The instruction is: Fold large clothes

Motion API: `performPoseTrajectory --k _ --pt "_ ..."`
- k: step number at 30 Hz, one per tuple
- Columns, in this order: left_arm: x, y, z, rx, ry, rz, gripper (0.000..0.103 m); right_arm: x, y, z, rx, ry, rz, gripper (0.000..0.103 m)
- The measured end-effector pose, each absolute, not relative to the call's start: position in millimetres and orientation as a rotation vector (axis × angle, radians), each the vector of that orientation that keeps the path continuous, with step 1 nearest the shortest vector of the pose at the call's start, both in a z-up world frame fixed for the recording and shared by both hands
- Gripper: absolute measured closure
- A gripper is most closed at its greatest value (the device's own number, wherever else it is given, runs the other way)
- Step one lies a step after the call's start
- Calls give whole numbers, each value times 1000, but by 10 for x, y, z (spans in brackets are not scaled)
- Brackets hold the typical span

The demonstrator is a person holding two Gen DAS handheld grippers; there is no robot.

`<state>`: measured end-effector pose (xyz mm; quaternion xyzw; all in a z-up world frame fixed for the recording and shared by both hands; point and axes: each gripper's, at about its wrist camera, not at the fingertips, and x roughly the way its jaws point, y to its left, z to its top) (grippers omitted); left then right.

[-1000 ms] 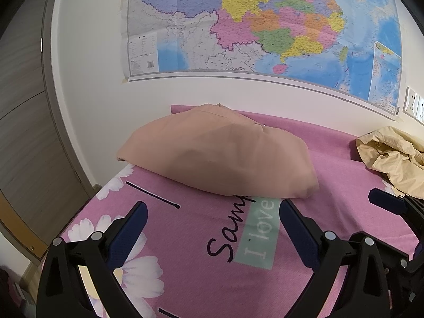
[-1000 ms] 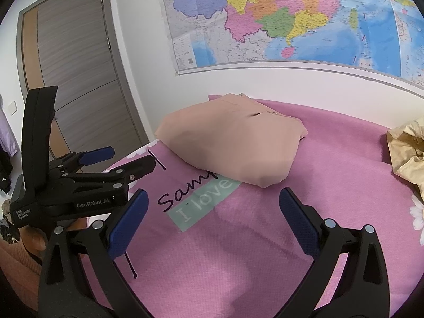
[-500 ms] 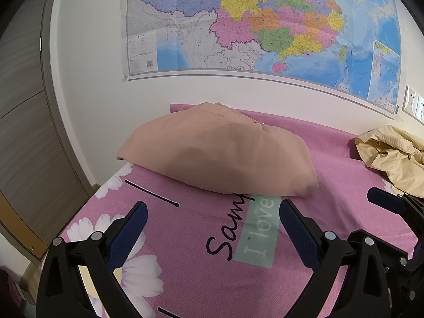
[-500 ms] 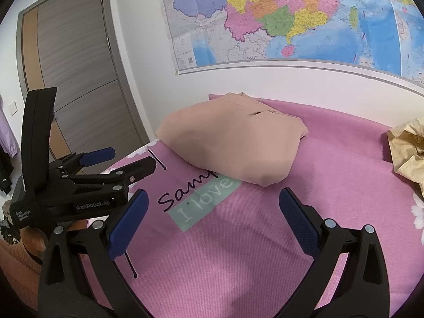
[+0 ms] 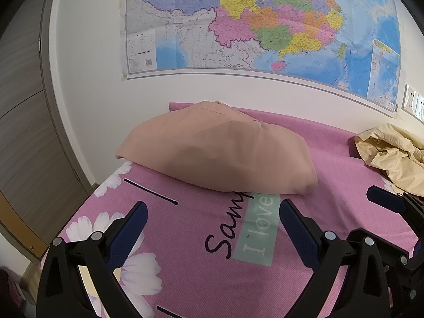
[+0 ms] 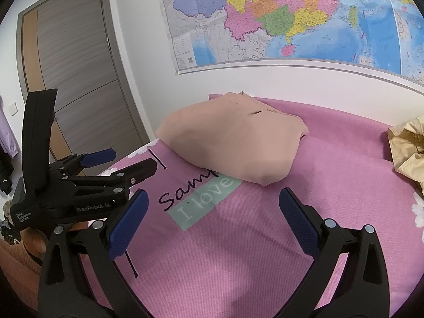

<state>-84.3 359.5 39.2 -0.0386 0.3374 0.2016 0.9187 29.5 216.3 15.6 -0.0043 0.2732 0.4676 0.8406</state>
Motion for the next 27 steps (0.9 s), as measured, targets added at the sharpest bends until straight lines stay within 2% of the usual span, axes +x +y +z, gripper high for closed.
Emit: performPoseTrajectory --k 21,27 --pt "-857 3561 362 -93 700 396 7 235 2133 167 -1 570 983 6" --pt "-784 3437 286 -100 750 339 7 214 1978 158 9 576 953 6"
